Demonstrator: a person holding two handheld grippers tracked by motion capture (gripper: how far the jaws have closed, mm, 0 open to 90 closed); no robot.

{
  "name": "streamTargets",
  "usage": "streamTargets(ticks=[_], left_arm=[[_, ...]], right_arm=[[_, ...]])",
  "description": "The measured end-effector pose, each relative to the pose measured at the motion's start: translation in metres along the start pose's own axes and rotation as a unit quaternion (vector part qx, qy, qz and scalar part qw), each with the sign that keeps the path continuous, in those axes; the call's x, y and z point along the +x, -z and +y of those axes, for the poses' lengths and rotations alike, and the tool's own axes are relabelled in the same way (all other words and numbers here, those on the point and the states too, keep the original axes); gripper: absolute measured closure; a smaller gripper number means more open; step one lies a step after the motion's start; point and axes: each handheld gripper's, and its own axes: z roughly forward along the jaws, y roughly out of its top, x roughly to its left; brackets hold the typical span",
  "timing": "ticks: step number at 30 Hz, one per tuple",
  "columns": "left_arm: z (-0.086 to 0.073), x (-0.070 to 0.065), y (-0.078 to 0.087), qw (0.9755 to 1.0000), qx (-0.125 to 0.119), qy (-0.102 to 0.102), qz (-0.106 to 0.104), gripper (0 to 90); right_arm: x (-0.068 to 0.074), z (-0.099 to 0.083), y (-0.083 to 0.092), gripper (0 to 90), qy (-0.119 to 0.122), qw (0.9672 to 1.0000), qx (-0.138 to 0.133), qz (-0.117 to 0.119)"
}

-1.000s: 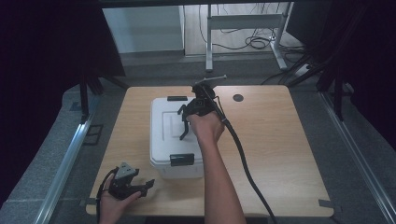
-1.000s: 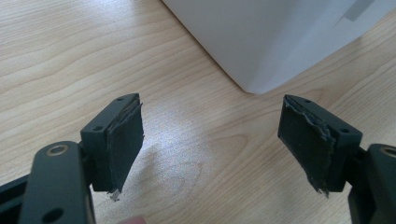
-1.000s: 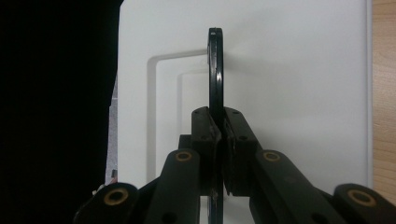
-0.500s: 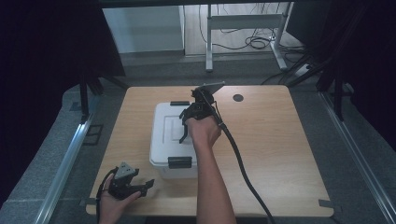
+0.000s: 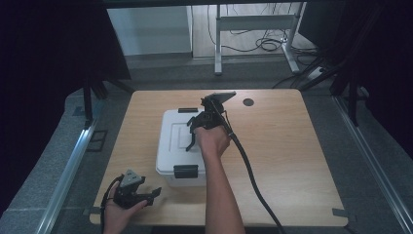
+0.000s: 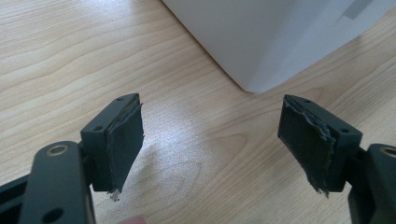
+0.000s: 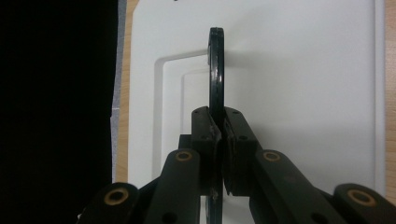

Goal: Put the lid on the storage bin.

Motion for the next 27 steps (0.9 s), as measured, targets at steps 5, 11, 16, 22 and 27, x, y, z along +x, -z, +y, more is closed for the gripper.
streamTargets(ticks=[5, 11, 16, 22, 27], left_arm=[[0.000, 0.000, 0.000, 1.0000, 0.001, 0.000, 0.000, 22.4], [0.000, 0.000, 0.000, 1.0000, 0.003, -0.001, 0.000, 22.4], [-0.001, 0.001, 0.000, 1.0000, 0.000, 0.001, 0.000, 22.4], [-0.001, 0.001, 0.000, 1.0000, 0.002, 0.002, 0.001, 22.4], [-0.002, 0.000, -0.001, 1.0000, 0.005, -0.001, 0.003, 22.4]], right_arm=[[-0.001, 0.000, -0.002, 84.6, 0.005, 1.0000, -0.003, 0.001], [-0.001, 0.000, -0.003, 83.4, 0.017, 0.9998, -0.004, 0.002], [-0.001, 0.003, 0.001, 70.2, 0.039, 0.9991, -0.005, -0.013], [-0.006, 0.006, 0.015, 60.5, 0.073, 0.9971, -0.015, -0.013], [-0.013, 0.007, 0.026, 58.7, 0.108, 0.9935, -0.029, -0.022]])
